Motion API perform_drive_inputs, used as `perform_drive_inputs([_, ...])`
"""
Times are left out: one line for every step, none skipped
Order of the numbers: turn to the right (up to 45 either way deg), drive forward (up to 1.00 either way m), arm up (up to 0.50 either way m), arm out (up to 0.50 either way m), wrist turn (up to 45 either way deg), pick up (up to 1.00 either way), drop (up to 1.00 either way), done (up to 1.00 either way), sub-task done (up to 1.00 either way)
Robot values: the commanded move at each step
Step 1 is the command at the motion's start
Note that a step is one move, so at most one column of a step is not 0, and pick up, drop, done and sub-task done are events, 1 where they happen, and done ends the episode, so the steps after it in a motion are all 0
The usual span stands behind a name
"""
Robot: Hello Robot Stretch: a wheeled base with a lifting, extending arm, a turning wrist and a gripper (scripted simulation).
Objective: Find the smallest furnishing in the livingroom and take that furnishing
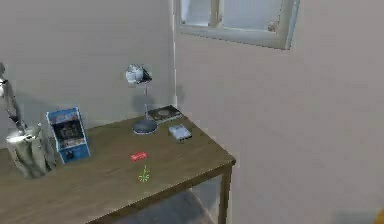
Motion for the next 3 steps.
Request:
perform_drive_inputs([-45.0,0.0,0.0,0.0,0.0,0.0,0.0,0.0,0.0])
perform_drive_inputs([-3.0,0.0,0.0,0.0,0.0,0.0,0.0,0.0,0.0])
perform_drive_inputs([0.0,0.1,0.0,0.0,0.0,0.0,0.0,0.0,0.0])
